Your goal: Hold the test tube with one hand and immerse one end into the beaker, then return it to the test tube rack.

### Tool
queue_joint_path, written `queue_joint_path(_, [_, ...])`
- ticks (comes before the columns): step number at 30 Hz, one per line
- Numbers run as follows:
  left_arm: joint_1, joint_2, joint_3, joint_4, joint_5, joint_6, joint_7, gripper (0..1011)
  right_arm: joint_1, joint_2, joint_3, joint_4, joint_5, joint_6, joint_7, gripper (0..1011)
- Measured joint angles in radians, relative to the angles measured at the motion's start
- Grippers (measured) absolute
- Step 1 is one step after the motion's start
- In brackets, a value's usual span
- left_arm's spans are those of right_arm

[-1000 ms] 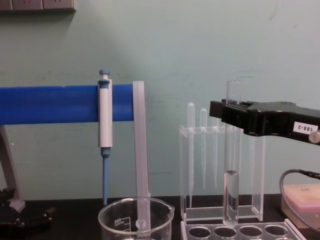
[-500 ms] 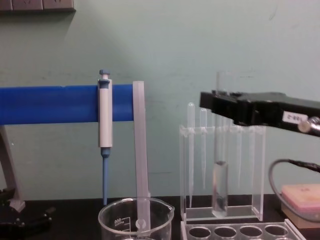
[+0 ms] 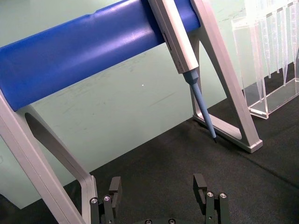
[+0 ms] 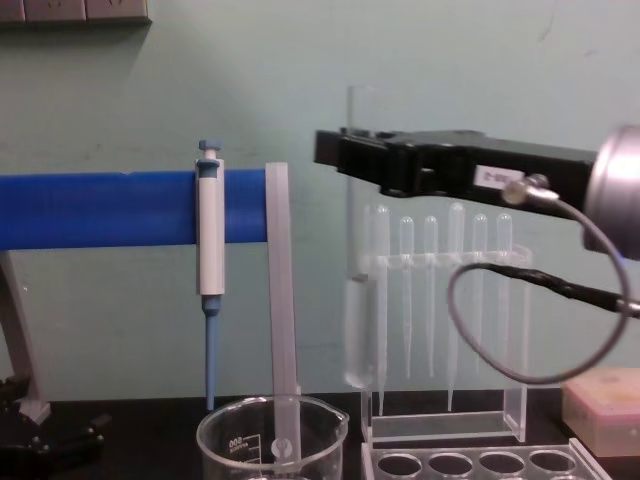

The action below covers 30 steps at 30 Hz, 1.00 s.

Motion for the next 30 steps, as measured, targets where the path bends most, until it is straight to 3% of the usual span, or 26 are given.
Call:
queue_joint_path(7, [0.0,0.0,0.0,0.0,0.0,0.0,0.0,1000,0.06,-0.044,-0.055,0.059,-0.018,-0.004,0.017,225])
queue_joint_path(17, [0.0,0.0,0.0,0.0,0.0,0.0,0.0,1000,0.098,-0.096,-0.1,0.153,-0.033,-0.037,0.038,224])
queue_joint_path(30, [0.0,0.0,0.0,0.0,0.0,0.0,0.0,1000,0.085,-0.124,-0.112,0.235,-0.045,-0.072,0.04,225])
